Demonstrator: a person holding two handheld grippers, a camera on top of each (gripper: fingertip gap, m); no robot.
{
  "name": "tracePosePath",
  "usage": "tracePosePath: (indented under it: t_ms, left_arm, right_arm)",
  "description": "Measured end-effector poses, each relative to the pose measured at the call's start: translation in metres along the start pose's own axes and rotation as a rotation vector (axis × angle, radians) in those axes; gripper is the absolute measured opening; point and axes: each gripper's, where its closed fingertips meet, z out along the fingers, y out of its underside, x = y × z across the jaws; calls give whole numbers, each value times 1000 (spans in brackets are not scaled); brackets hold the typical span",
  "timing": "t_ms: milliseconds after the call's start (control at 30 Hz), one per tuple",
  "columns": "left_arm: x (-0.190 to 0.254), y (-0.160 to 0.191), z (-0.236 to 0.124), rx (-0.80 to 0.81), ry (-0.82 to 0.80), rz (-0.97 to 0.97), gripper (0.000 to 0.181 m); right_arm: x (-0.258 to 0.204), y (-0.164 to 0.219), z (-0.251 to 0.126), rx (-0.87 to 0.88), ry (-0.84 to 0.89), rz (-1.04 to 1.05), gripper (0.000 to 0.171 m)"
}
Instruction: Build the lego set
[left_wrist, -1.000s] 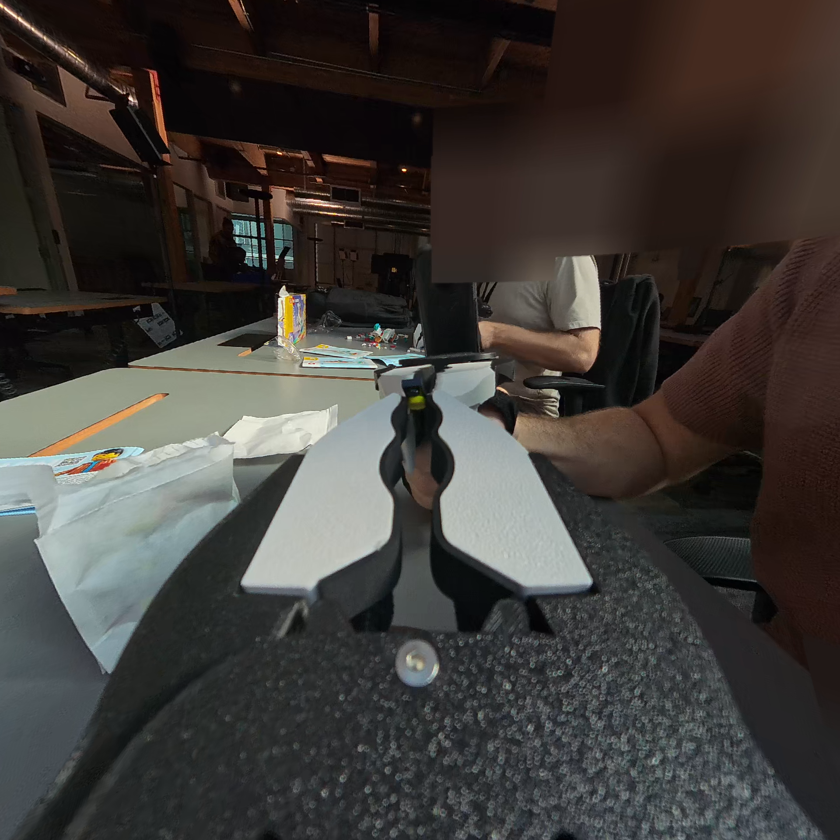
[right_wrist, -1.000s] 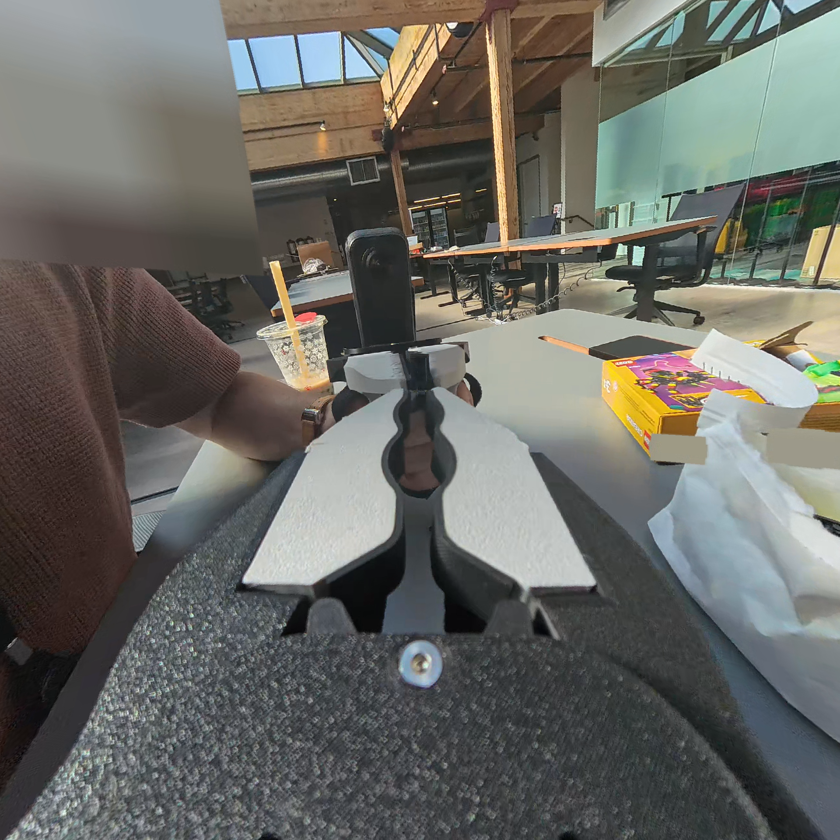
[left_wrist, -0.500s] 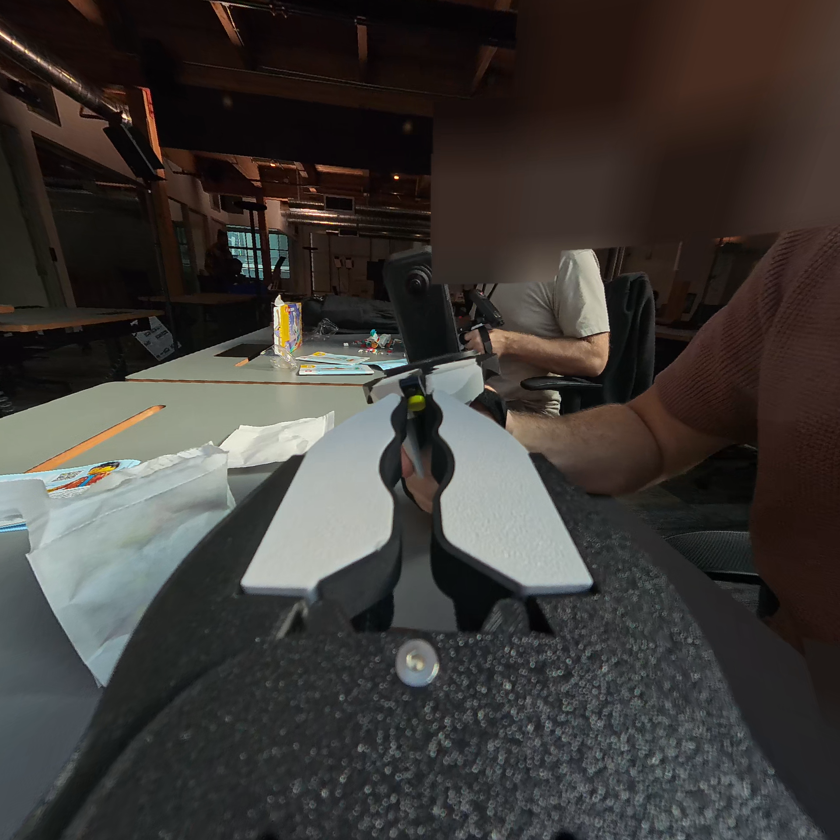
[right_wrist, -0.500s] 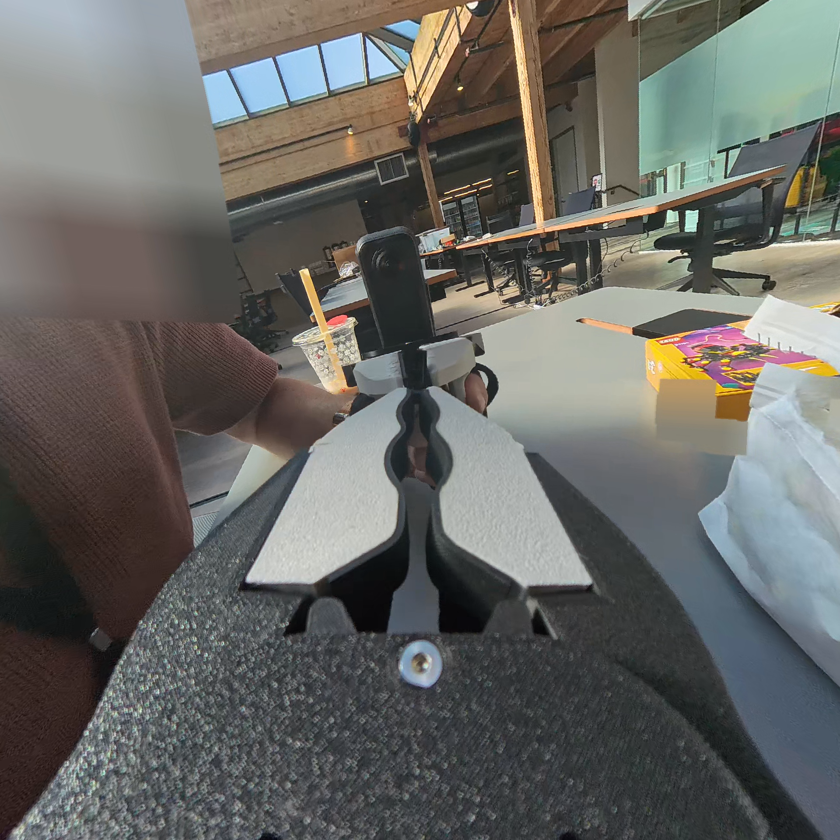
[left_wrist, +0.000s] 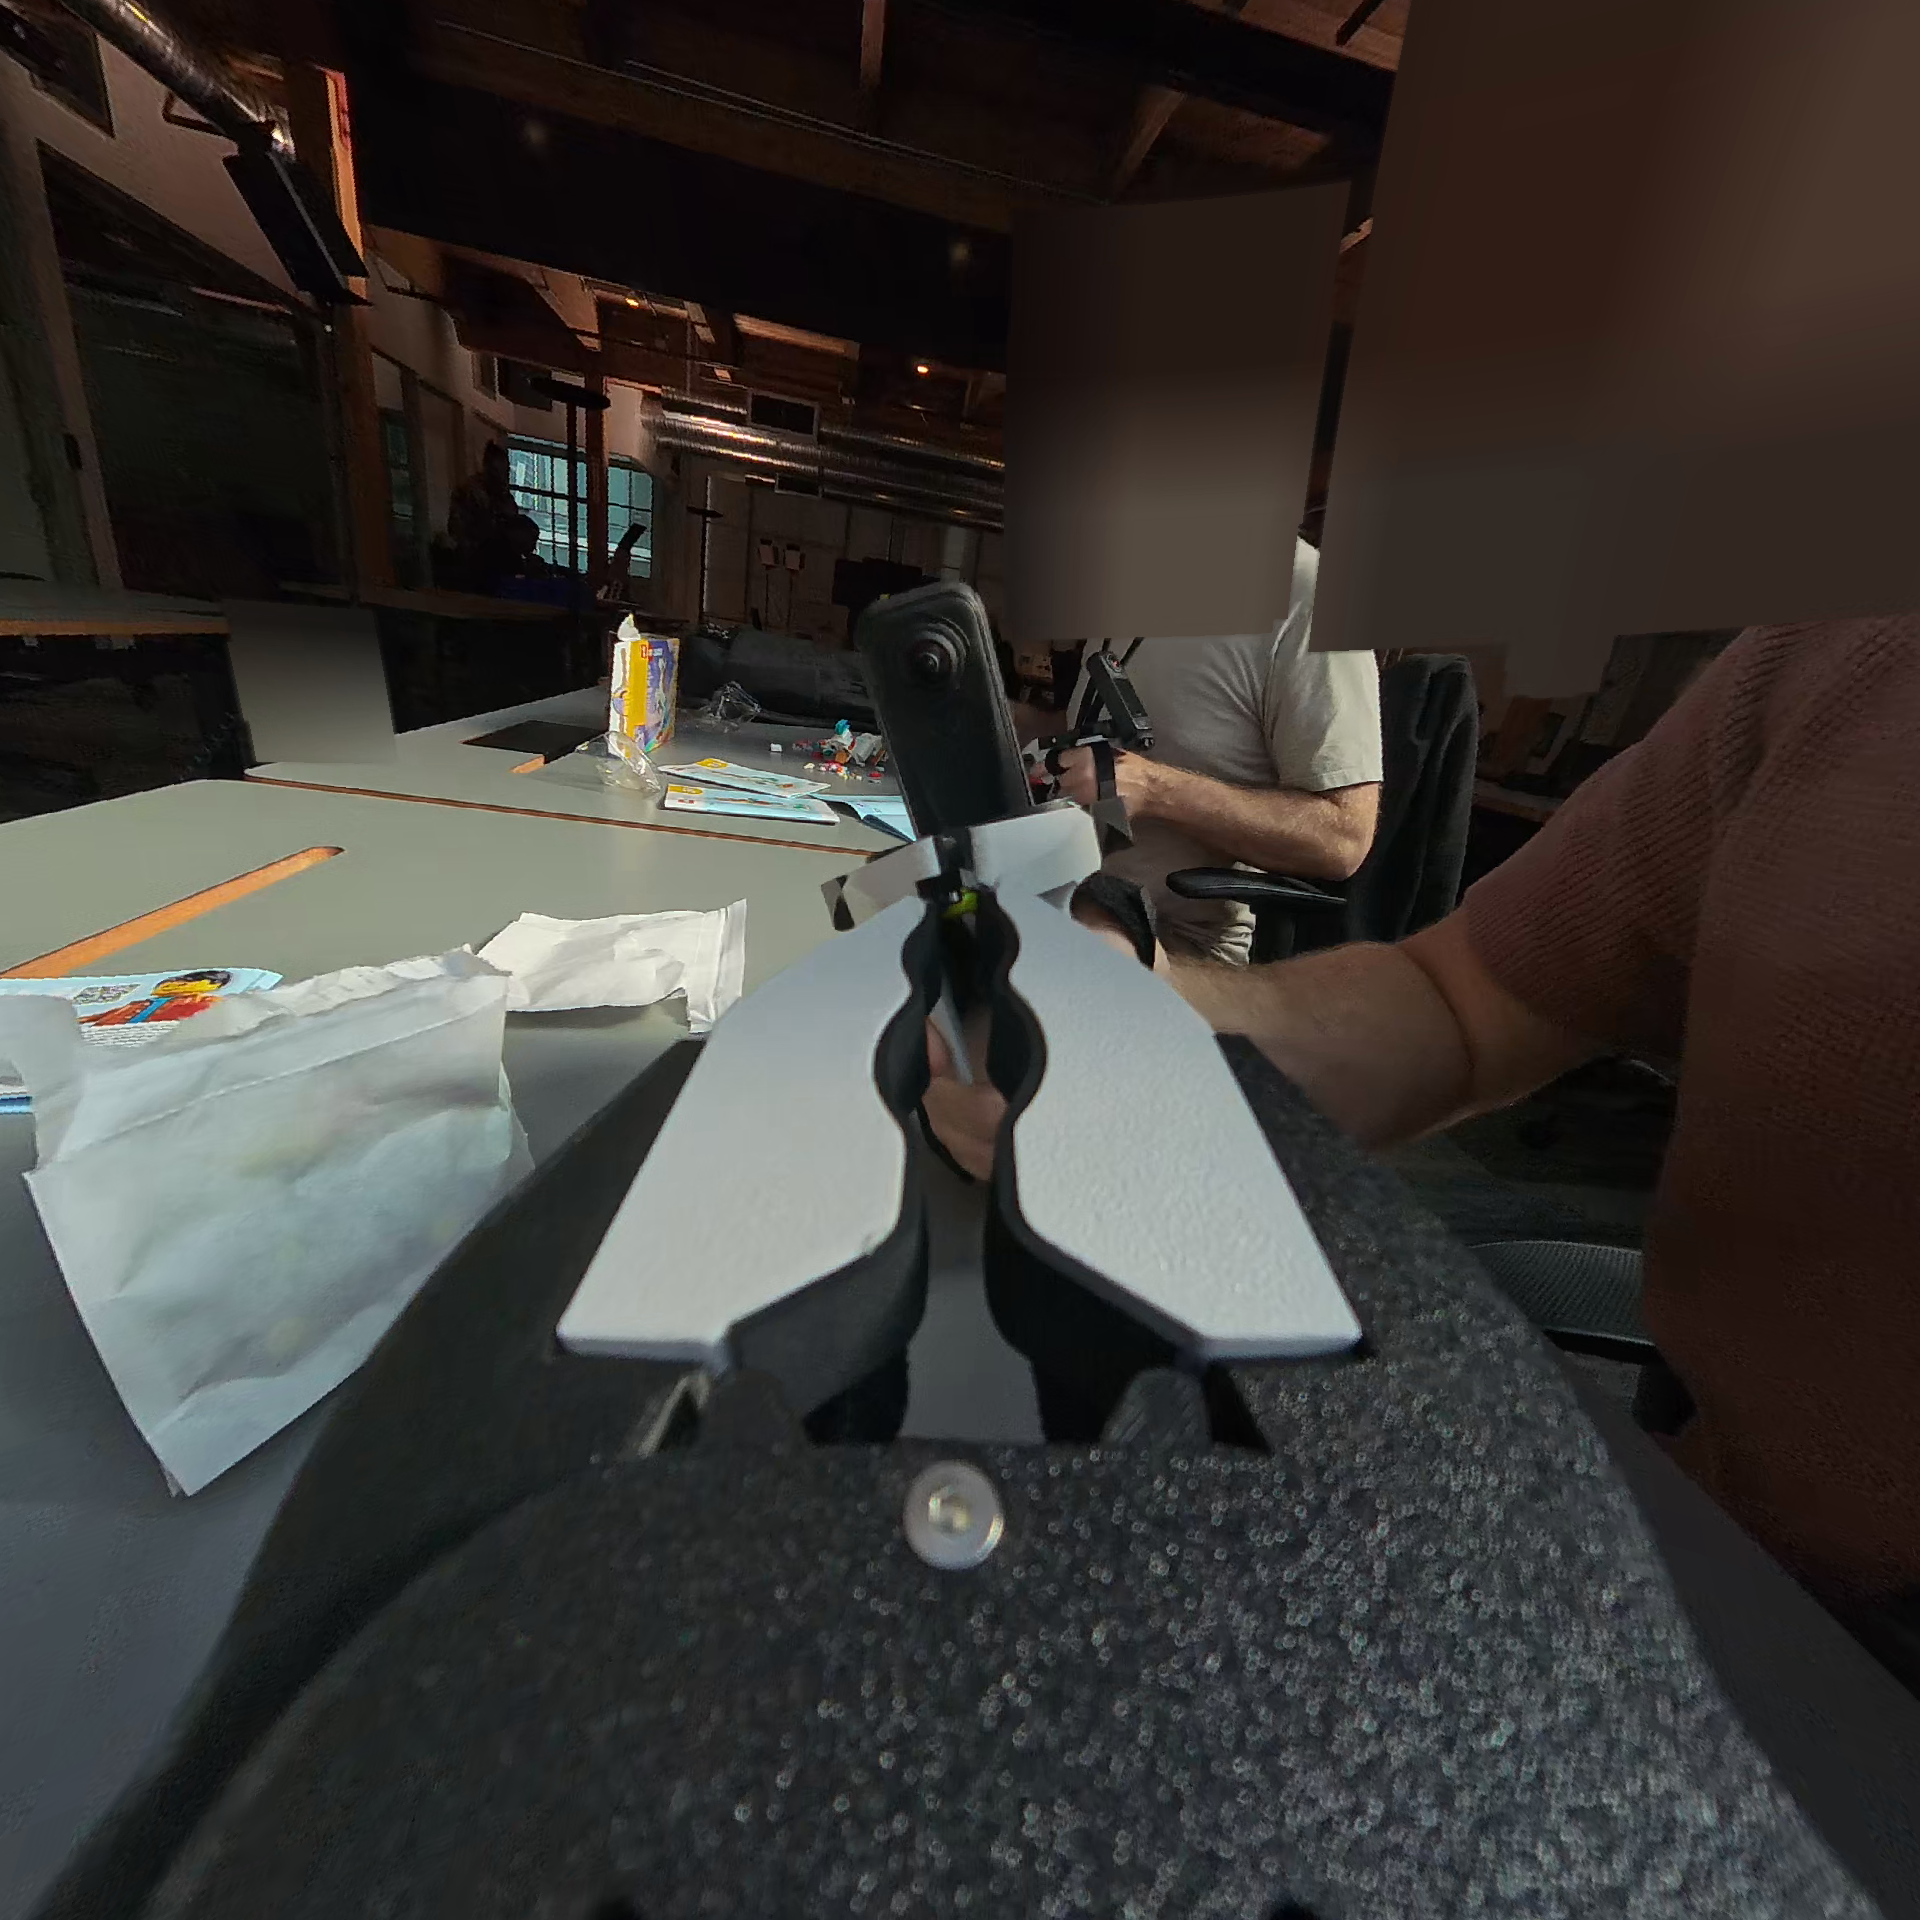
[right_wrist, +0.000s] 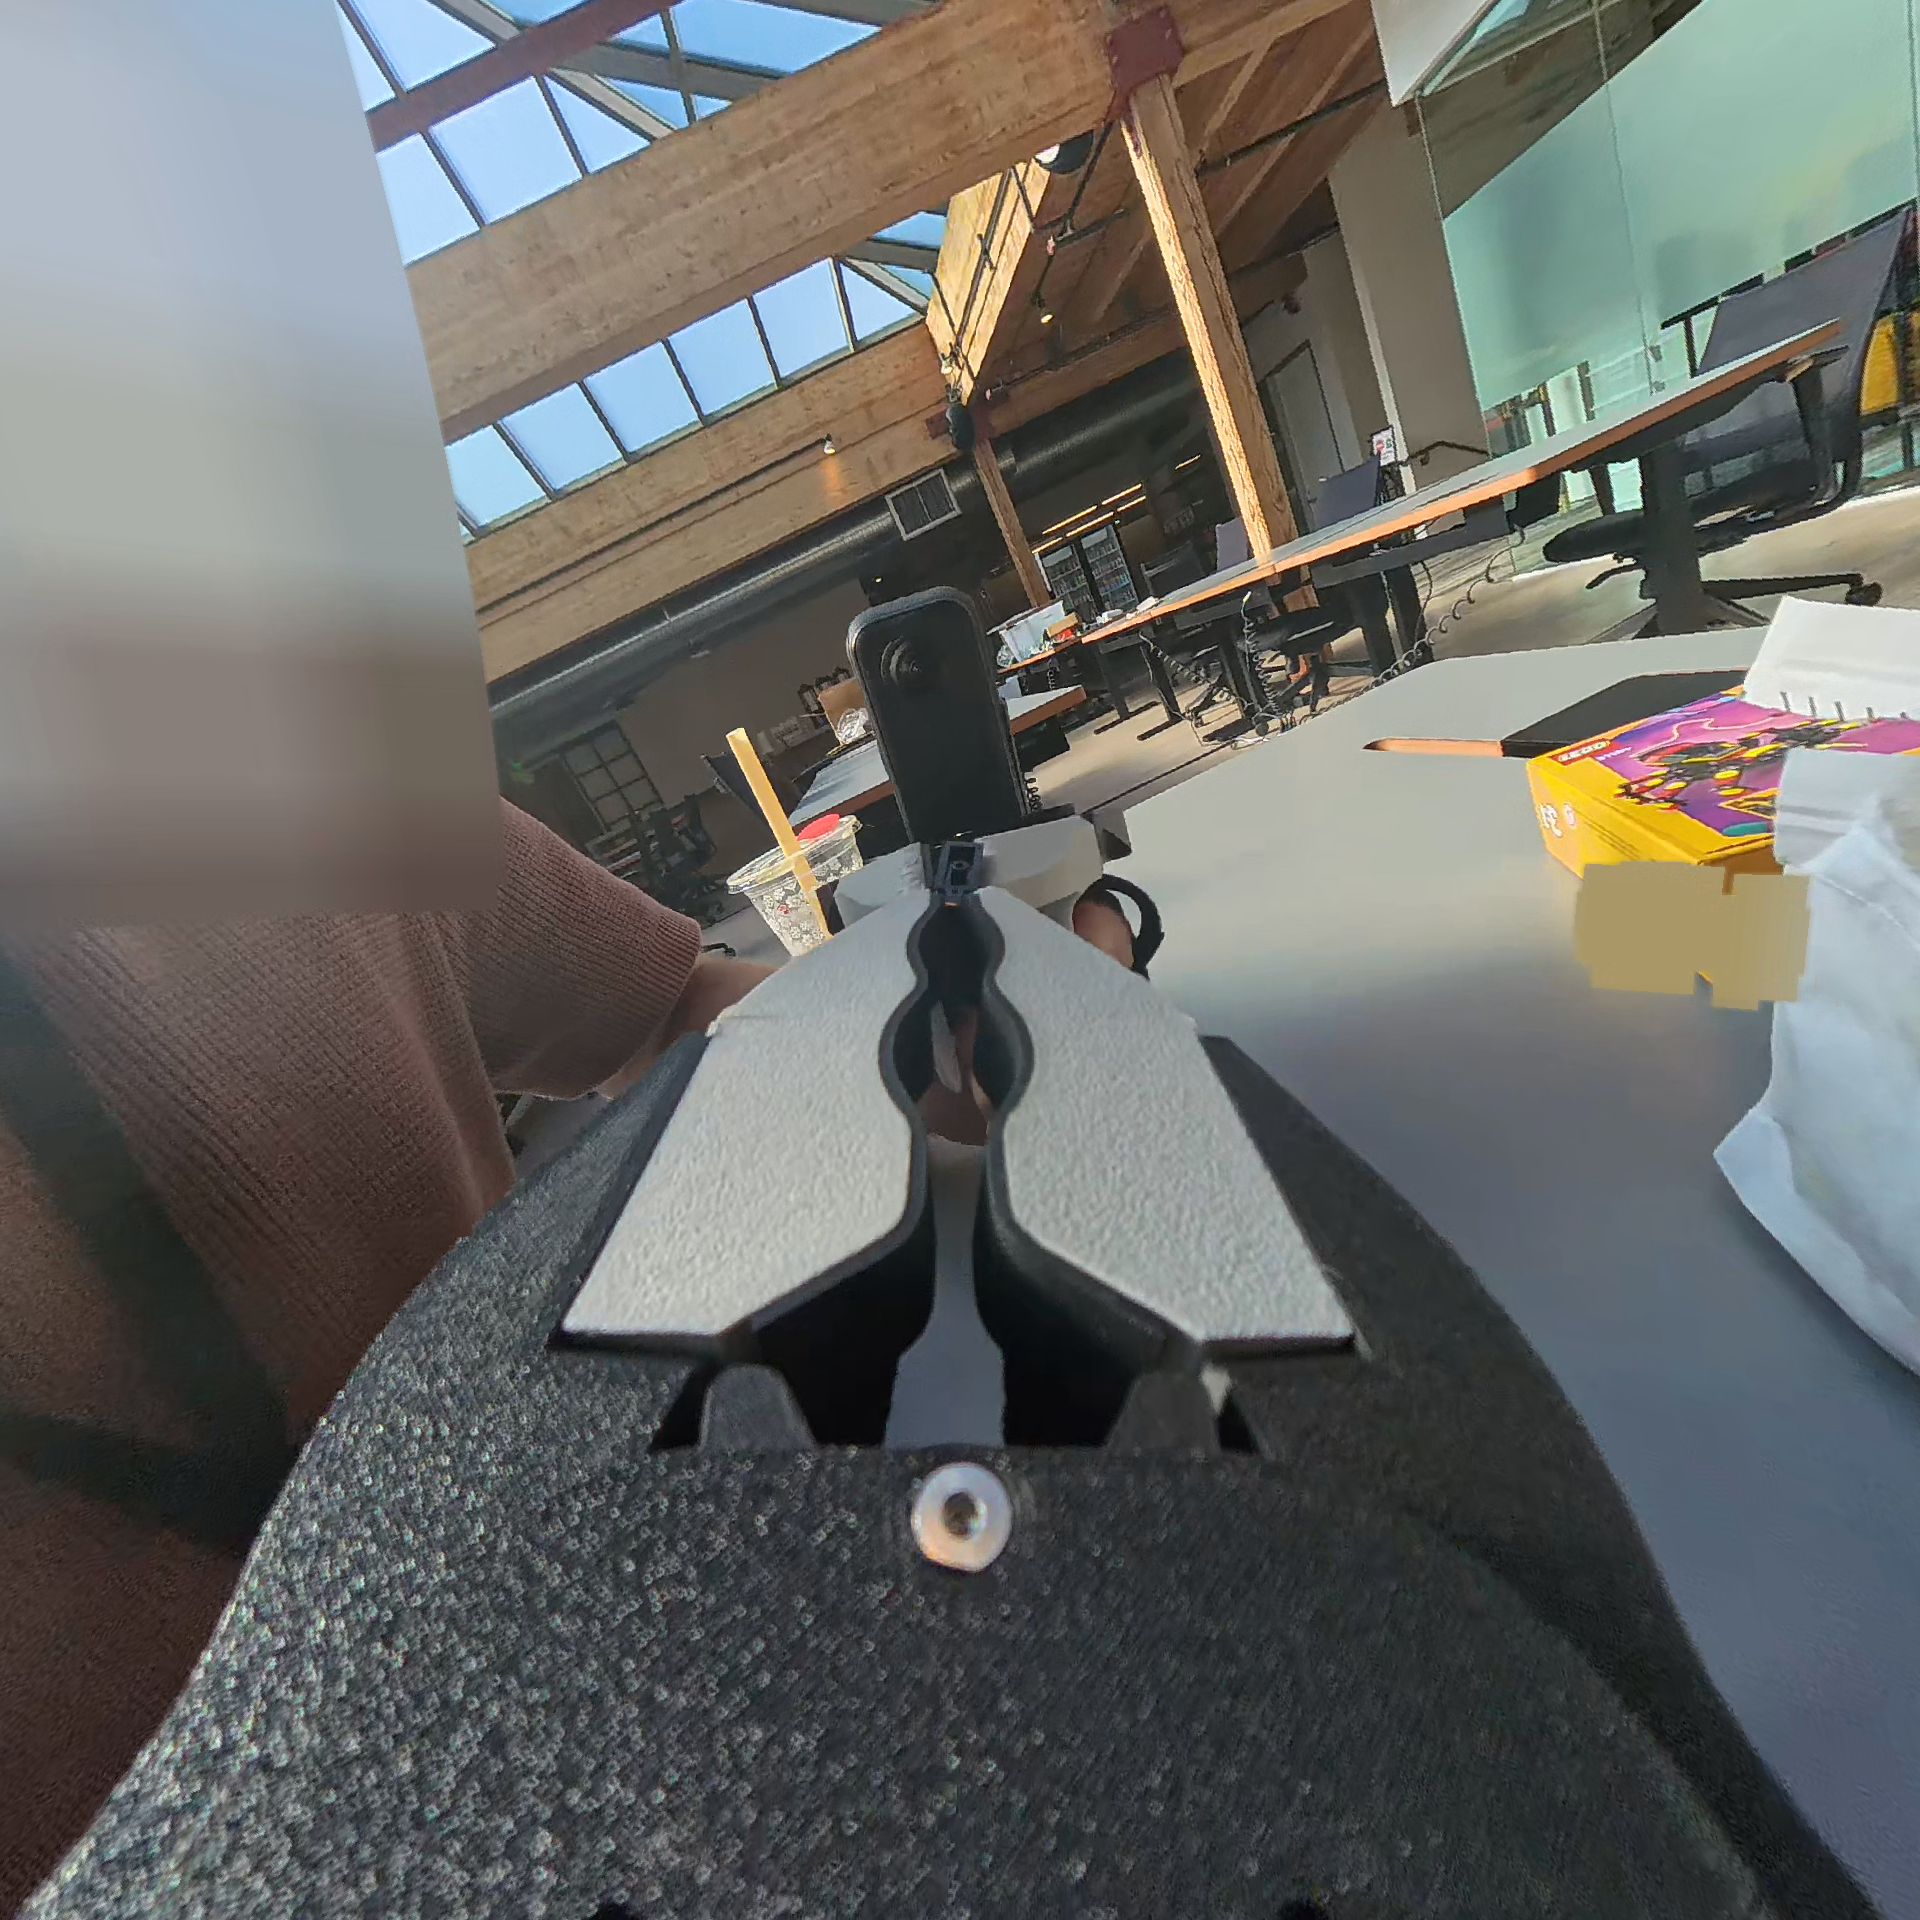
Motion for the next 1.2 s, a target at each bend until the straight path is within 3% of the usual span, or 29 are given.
tracePosePath:
  t_ms: [133,200,267,367,433,500,533,600,633,867,1033,1200]
  left_arm:
    - [-1,9,1,-46,2,-2,7]
    - [6,33,7,-145,17,26,6]
    - [1,24,9,-122,-22,47,6]
    - [-7,21,4,-123,-38,58,6]
    - [-15,17,2,-162,-91,120,6]
    - [-36,8,-1,-271,-173,230,6]
    - [-51,-1,-1,-314,-217,306,7]
    - [-82,-9,6,-456,-233,424,7]
    - [-98,-8,12,-545,-225,459,7]
    - [-150,43,27,-1095,78,412,16]
    - [-153,38,36,-1056,103,525,24]
    - [-151,34,39,-1012,118,505,7]
  right_arm:
    - [4,-1,0,19,24,7,3]
    - [-2,-29,-8,155,-16,35,1]
    - [8,-15,-10,75,49,12,1]
    - [11,-26,-13,133,43,39,1]
    - [17,-27,-18,117,108,-13,2]
    - [37,-45,-35,129,287,-98,2]
    - [48,-56,-45,96,395,-172,3]
    - [83,-61,-65,-146,627,-337,3]
    - [97,-59,-68,-266,657,-355,3]
    - [151,-33,-55,-722,606,-344,2]
    - [156,-23,-49,-856,583,-424,6]
    - [156,-29,-45,-864,595,-491,4]
